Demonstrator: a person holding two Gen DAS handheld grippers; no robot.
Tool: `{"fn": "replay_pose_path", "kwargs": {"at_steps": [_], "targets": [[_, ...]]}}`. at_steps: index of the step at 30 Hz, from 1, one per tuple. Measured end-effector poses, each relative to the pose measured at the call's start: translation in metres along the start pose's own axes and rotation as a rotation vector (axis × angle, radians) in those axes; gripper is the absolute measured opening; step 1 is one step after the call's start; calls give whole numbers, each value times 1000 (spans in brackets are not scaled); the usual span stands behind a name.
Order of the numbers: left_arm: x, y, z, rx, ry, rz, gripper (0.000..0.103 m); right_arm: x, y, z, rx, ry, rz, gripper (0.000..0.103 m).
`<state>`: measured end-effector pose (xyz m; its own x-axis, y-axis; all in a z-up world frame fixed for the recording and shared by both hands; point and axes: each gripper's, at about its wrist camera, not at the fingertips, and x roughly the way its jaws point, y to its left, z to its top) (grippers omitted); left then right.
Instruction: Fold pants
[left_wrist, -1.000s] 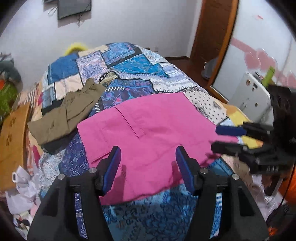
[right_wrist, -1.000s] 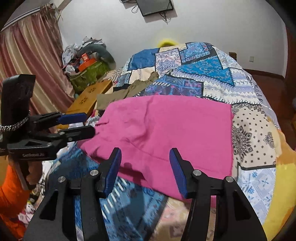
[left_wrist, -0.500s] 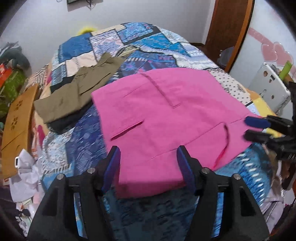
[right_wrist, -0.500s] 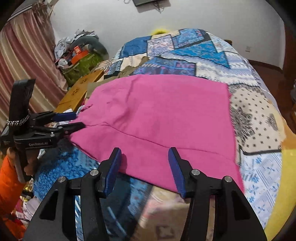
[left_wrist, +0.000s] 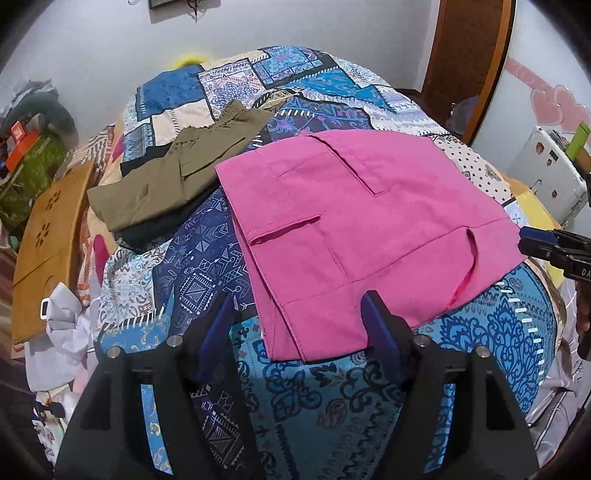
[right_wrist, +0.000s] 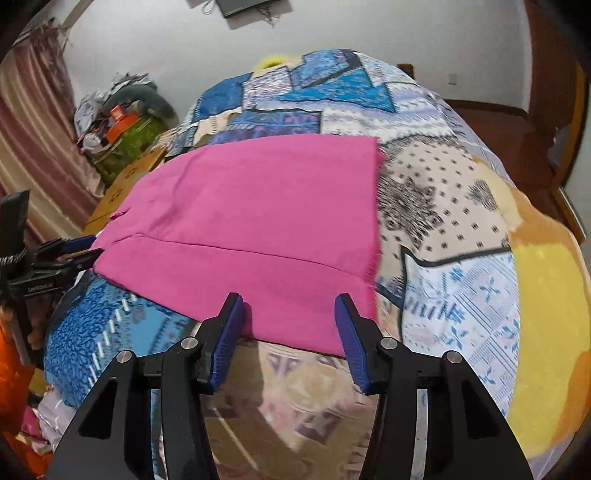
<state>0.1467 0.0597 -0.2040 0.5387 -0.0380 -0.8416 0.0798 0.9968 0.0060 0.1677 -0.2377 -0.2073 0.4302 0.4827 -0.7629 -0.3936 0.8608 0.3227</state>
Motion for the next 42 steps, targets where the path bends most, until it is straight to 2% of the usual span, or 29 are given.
{"fn": "replay_pose_path", "kwargs": {"at_steps": [3,8,13,21,33,38,41,42], "targets": [[-1,1,0,-11,1,-2,72,-1,-8,-3,42,10,10,46],[-8,2,10,-16,-13,14,72,-5,-5,4,22,34,-18,49],[-17,14,35,-38,-72,40,72,-12,-2,23,-19,-1,-35,49],[-1,42,81,-108,-93,79,72,-7,-16,59,25,-57,-33,50],[66,77,120,-208,9,59,72,44,-50,107,53,-21,-62,50],[93,82,124,-257,58,-12,72,79,-65,129,78,21,-49,50],[107,73,120,-236,78,-79,75,103,-74,136,97,58,-39,50],[112,68,118,-217,91,-78,75,110,-76,138,102,66,-28,50]]}}
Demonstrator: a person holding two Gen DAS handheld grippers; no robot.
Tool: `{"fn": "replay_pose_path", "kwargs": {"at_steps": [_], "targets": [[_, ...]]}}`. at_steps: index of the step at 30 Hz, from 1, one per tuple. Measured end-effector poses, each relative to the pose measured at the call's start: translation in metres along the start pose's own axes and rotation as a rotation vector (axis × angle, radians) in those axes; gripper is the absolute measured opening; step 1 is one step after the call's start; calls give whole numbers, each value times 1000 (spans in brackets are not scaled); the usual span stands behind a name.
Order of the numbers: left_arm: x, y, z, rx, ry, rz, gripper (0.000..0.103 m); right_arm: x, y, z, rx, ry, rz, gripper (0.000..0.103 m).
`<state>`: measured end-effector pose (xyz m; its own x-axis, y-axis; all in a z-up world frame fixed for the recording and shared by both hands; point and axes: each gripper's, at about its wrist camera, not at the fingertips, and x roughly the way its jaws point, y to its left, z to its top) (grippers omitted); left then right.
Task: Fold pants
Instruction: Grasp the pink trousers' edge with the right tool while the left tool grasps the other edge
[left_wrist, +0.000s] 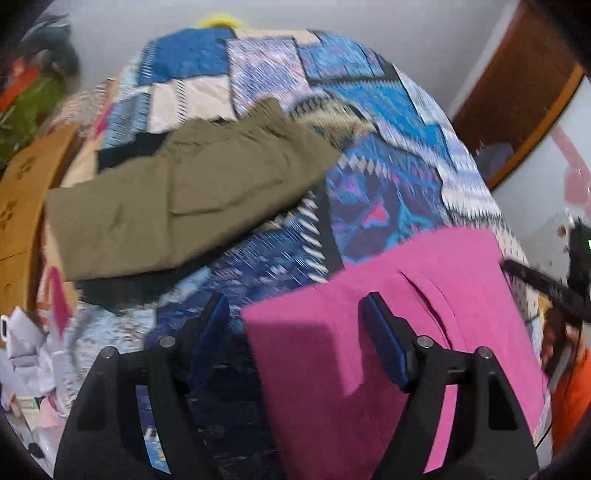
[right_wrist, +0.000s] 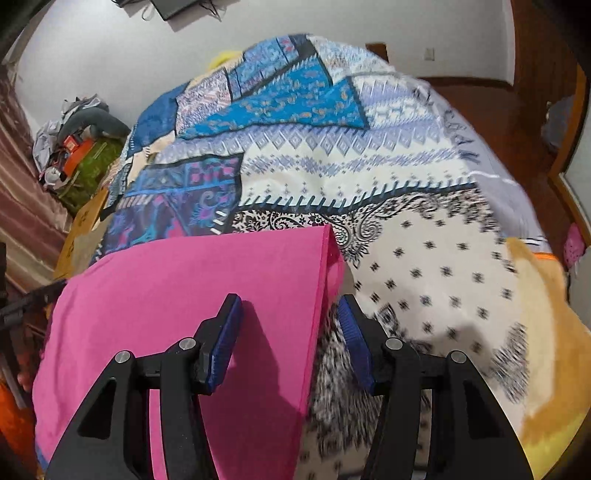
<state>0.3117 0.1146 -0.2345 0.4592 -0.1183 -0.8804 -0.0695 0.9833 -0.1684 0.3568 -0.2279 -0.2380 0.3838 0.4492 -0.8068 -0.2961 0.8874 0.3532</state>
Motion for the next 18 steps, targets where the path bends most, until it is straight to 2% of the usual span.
{"fn": "replay_pose_path", "kwargs": {"at_steps": [3,4,5,6,7,8,10,12,18], "targets": [[5,-5,-3,28,-14,16,75,12,-3,4,11,10,20,50],[5,-4,-3,25,-13,9,72,13,-3,4,9,13,26,48],[5,-3,-3,20,-16,-8,65,15,-2,4,4,16,32,45],[4,-2,-4,19,-25,-6,53,15,-1,4,-7,16,47,37],[3,-3,-5,30,-41,27,48,15,1,4,-19,15,54,32],[3,-5,-6,44,-50,42,48,15,3,3,-32,11,50,30],[1,-9,-9,67,-70,71,45,15,9,1,-73,-4,23,17],[-1,-14,-11,92,-86,111,43,17,12,0,-99,-14,-7,13],[0,-15,-13,97,-94,144,46,21,13,-2,-104,-3,-60,12]]}}
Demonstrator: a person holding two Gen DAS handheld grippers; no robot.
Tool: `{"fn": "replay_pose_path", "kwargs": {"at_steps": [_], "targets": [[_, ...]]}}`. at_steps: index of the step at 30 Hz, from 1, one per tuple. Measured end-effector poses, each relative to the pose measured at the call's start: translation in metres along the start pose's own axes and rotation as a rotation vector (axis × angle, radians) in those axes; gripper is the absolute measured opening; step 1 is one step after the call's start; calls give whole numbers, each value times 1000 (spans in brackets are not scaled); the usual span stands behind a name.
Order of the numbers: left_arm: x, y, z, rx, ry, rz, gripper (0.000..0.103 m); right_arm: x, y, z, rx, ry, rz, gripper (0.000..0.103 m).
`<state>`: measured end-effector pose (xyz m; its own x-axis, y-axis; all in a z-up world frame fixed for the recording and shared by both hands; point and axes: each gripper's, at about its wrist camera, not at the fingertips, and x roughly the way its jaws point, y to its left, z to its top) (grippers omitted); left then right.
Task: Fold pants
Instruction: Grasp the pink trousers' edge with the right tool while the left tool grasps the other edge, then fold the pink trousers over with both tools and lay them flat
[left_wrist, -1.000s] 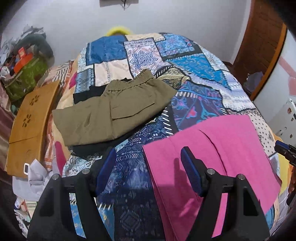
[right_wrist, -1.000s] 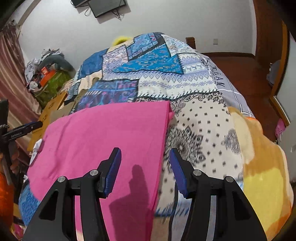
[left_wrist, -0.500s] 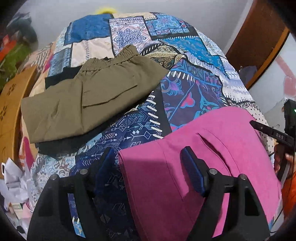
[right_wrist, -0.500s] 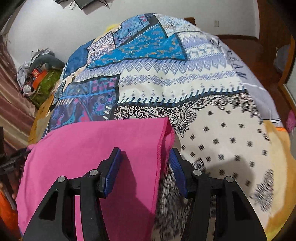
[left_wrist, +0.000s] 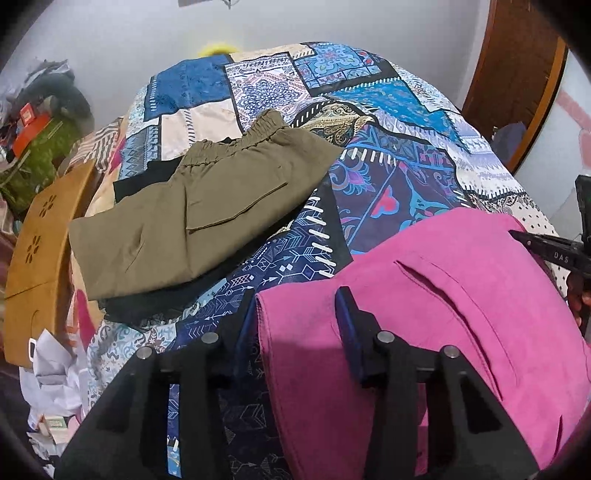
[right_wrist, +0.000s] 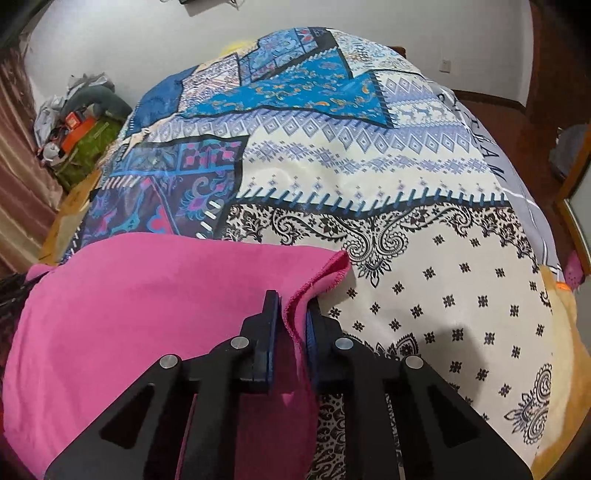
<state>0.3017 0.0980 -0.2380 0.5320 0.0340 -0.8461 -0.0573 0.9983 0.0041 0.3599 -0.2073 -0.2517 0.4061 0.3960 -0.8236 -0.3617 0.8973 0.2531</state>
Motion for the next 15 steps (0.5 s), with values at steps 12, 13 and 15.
{"fn": "replay_pose_path", "kwargs": {"at_steps": [12,13,15], "targets": [[-46,9,12,10,-70,51,56,-63,26,10,-114,-68,-89,35],[-54,8,15,13,-86,44,58,-71,30,10,-123,-90,-87,39],[-66,4,20,23,-114,30,63,-87,42,12,-146,-134,-71,42]]}}
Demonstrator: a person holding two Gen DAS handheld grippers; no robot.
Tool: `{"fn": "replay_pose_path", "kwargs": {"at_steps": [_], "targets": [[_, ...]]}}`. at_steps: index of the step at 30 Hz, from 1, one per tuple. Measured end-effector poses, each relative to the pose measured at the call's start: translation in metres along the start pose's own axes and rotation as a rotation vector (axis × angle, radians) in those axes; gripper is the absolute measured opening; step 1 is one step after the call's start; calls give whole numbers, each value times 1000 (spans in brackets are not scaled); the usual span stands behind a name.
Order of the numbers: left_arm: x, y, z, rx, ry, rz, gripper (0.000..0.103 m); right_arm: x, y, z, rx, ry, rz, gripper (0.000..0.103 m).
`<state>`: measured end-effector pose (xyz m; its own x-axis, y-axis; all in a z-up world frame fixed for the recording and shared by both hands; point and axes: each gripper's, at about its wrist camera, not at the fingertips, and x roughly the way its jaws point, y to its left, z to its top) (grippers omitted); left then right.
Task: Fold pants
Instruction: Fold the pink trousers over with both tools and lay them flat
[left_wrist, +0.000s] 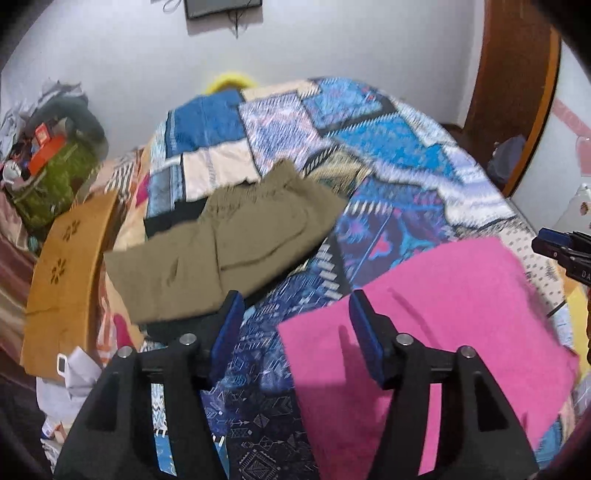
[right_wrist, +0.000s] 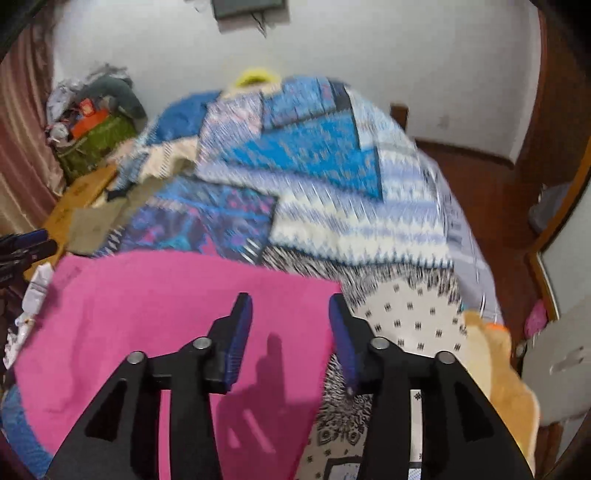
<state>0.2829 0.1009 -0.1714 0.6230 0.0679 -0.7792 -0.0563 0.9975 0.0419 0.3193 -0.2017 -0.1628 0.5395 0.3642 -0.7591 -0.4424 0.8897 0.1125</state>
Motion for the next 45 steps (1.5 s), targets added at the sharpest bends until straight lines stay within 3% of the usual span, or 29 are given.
{"fn": "replay_pose_path", "kwargs": {"at_steps": [2,4,7,12,17,19,26,39,45], "targets": [[-9,-8,7,13,-24,-22,67,-11,13,6,-15,-28,37,49],[-13,-17,14,29,-30,-51,74,-18,30,12,-32,-45,95,67],[-8,-31,18,43,-1,-100,80,-16,53,14,-60,-52,169,84],[21,-47,13,58,111,-145,82,12,84,7,-96,37,238,84],[50,-55,-11,91,209,-138,85,59,93,-18,-140,267,263,85],[46,-54,-15,107,189,-127,91,54,94,-23,-171,226,251,87],[27,-54,-34,153,159,-95,92,36,83,-44,-156,219,219,89],[-15,-39,-73,106,135,-70,95,-10,54,-82,-30,155,134,90],[-28,-32,-87,86,129,-57,96,-25,53,-96,-35,122,71,90]]}}
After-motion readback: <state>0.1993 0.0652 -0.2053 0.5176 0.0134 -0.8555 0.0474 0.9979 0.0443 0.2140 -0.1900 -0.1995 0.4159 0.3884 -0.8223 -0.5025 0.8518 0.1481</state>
